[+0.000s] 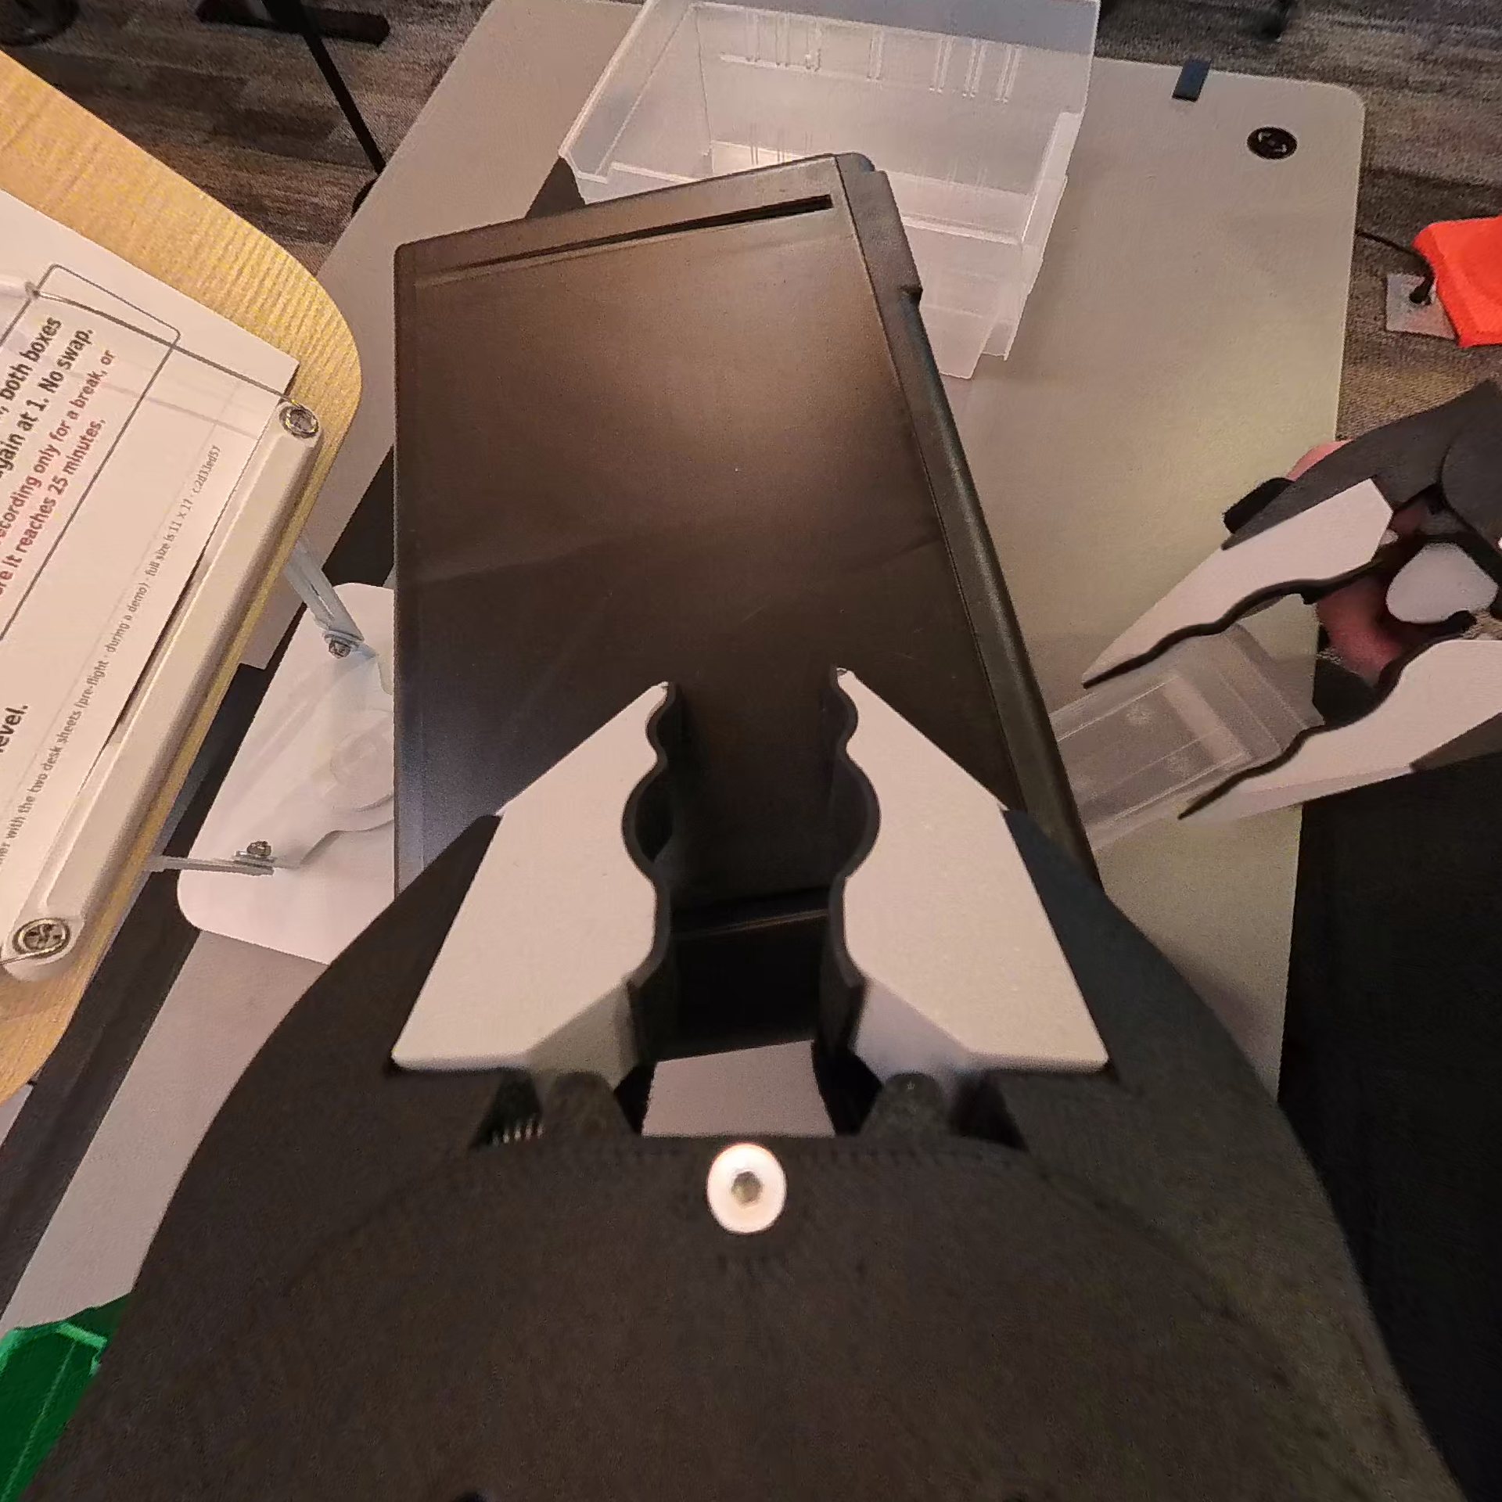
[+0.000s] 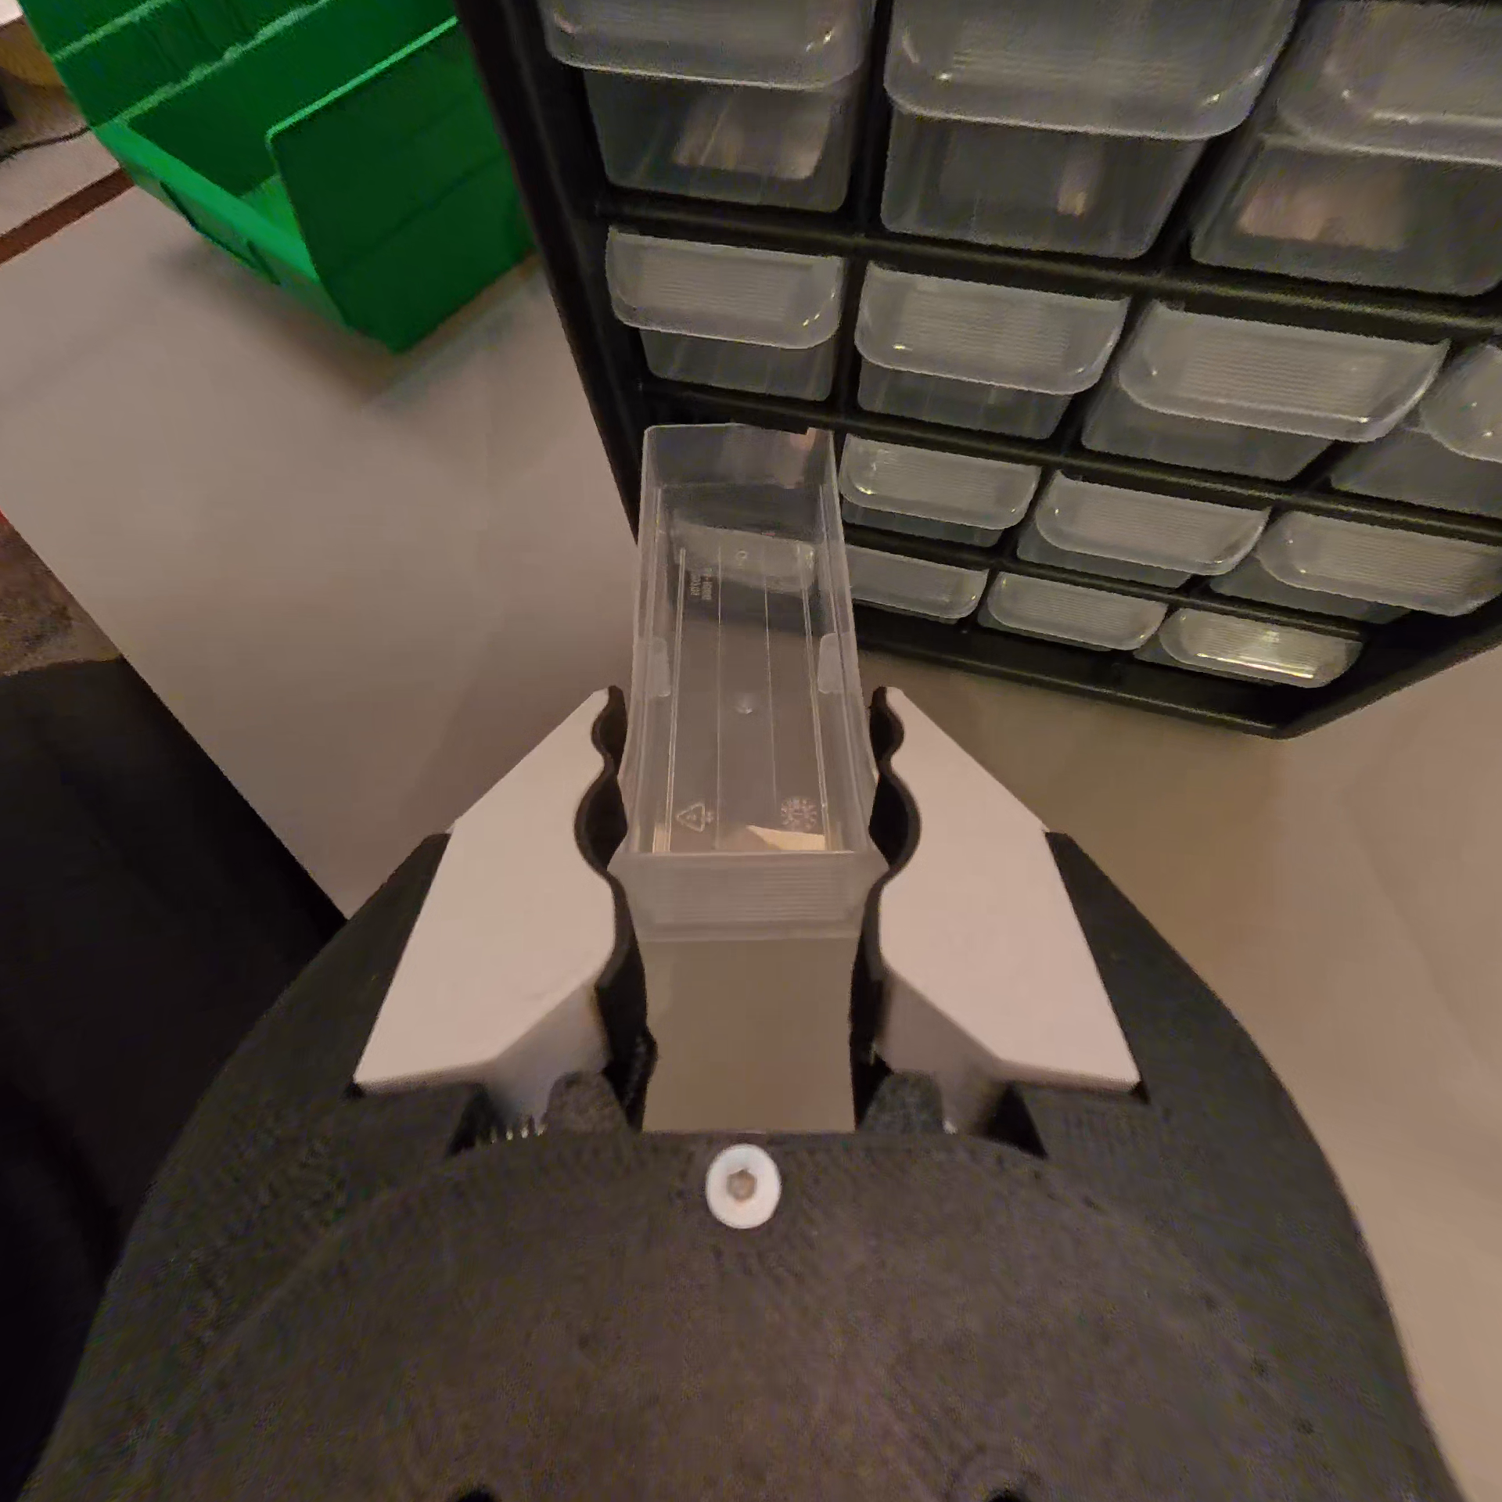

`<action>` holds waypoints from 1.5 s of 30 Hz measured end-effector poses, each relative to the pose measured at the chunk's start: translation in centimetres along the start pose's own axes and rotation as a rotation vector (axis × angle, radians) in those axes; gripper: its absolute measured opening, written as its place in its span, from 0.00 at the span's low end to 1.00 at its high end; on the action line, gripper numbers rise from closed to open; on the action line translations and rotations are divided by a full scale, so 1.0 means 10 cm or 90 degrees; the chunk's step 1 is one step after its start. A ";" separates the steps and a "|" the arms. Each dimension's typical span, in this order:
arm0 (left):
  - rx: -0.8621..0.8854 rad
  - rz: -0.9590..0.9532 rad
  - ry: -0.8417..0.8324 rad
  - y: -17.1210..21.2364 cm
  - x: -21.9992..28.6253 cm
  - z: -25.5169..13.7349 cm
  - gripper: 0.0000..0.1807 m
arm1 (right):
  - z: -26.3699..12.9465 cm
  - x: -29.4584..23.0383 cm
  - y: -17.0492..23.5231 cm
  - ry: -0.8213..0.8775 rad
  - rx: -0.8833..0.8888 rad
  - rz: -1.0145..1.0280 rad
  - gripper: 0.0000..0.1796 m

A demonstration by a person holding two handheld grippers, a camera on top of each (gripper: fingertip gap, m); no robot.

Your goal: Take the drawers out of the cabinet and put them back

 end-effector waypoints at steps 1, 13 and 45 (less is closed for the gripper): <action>0.000 0.000 0.000 0.00 0.00 0.00 0.19 | 0.01 0.00 -0.01 0.002 0.004 0.010 0.33; 0.002 -0.003 0.000 0.00 0.00 0.00 0.18 | 0.24 -0.11 -0.10 0.087 0.115 0.068 0.33; 0.005 -0.013 -0.001 0.00 0.00 0.00 0.17 | 0.81 0.22 -0.17 0.023 0.014 0.038 0.25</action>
Point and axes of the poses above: each gripper's, where its closed fingertips meet, z out along the fingers, y out of its underside, x = y × z across the jaws, the point moved 1 cm from there along -z, back along the fingers, and after that the axes turned 5 degrees about -x, right-handed, at the moved point
